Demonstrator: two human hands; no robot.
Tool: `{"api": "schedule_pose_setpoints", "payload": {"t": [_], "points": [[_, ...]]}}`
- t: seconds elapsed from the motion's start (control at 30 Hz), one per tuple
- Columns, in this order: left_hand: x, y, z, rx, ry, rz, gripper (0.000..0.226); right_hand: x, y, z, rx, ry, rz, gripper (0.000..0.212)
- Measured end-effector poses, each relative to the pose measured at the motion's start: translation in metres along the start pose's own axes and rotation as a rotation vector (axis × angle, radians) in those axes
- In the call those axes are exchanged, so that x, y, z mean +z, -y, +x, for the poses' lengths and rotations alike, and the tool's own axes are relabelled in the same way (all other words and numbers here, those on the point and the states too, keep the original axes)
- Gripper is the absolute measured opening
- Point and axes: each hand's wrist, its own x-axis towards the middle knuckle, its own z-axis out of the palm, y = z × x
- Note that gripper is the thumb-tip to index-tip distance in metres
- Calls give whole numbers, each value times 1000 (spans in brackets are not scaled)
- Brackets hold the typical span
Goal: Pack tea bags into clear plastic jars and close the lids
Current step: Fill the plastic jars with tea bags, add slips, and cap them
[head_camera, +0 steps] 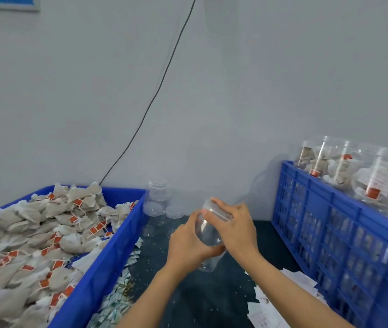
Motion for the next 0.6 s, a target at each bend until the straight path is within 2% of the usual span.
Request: {"api": "schedule_pose_setpoints", "payload": {"t": [0.17,0.5,0.6], "points": [[-6,10,-2,-30,126,-19,58,-2,-7,-6,34,61,21,41],[-13,48,-11,-89,358,-180,66,16,-32,-19,-6,227,47,33],[-11,52,-16,-75,311,-137,77,20,-39,-17,-29,303,19,37]]}}
